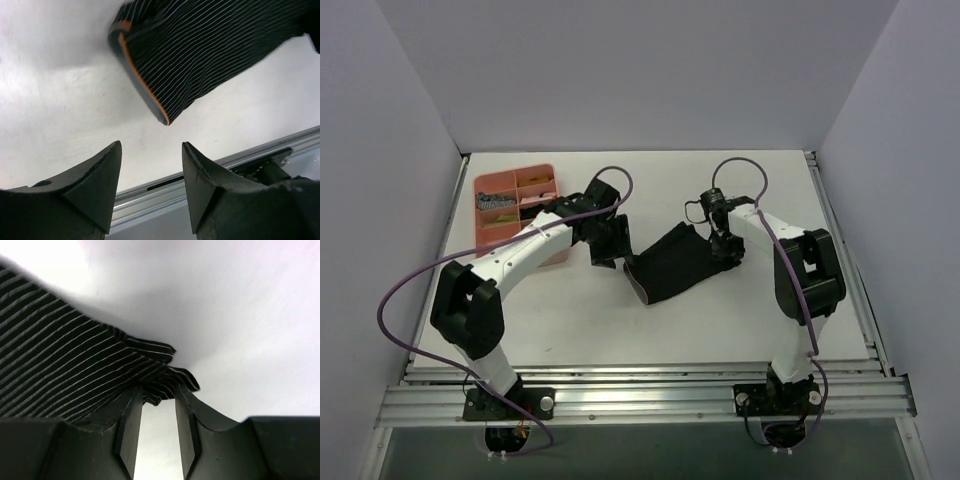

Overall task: Roll the underwear
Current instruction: Fold the underwear

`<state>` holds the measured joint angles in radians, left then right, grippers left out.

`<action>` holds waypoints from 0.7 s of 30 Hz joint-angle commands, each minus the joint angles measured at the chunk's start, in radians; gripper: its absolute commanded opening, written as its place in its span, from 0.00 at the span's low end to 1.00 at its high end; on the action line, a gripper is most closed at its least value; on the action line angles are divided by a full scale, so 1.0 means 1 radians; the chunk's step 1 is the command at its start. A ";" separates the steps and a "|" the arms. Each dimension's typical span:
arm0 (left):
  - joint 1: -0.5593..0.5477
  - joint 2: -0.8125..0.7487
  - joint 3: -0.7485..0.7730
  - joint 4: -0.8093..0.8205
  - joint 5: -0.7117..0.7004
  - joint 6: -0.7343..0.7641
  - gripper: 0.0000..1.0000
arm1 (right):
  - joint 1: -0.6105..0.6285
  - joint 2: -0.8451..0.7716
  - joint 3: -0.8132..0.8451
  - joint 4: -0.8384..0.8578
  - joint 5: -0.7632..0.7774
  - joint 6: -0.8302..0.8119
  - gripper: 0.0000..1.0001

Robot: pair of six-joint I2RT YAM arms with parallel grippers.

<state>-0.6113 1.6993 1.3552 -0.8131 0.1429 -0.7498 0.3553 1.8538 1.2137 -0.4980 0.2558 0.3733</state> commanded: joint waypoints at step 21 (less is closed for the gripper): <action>0.070 0.355 0.176 0.150 0.159 0.267 0.53 | 0.033 -0.231 -0.049 -0.005 -0.366 0.085 0.35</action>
<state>-0.5415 2.0407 1.5513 -0.7429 0.2733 -0.5106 0.3729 1.6909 1.2301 -0.5343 0.0093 0.4019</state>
